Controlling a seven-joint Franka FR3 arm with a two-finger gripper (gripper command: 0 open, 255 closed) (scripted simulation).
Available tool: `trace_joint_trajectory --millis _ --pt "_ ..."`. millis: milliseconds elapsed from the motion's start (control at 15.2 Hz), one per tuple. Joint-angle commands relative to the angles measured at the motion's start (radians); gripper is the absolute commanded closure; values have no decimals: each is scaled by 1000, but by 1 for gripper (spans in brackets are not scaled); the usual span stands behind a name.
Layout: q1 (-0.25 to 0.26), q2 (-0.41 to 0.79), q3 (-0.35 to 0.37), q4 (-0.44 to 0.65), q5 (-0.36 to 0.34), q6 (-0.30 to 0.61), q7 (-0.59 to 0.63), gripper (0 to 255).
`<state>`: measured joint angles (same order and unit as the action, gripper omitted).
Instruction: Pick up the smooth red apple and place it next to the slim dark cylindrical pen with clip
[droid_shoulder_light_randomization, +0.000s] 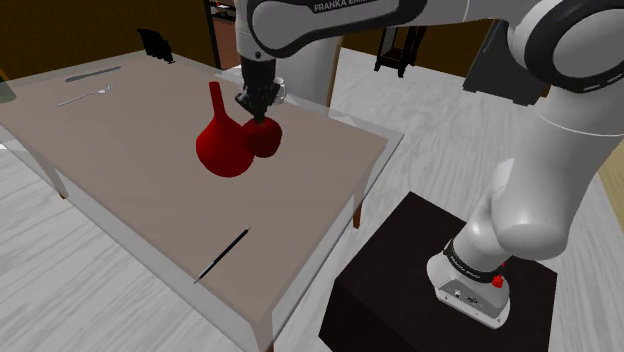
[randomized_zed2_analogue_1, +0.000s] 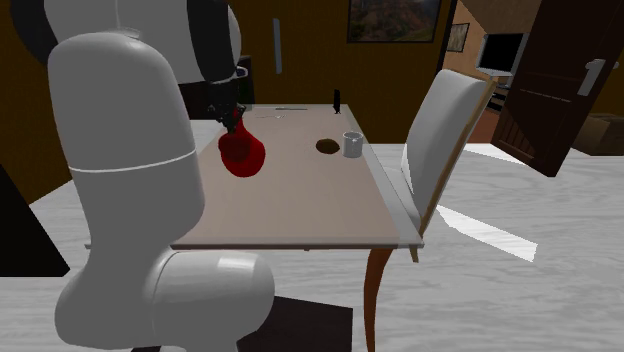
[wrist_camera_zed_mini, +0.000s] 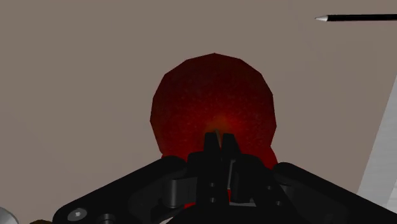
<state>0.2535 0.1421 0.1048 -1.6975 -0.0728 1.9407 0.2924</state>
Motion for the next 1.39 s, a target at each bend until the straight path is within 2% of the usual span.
trace_joint_trajectory --millis 0,396,726,1056,1122,1320 --pt "25 41 16 47 -12 -9 45 255" --pt "109 175 55 200 -52 -39 169 255" --pt "189 317 74 384 -89 -90 259 255" --pt "282 507 79 658 -124 -183 330 255" --pt "317 589 77 789 -135 -232 345 255" --pt "312 577 76 727 -134 -183 351 255"
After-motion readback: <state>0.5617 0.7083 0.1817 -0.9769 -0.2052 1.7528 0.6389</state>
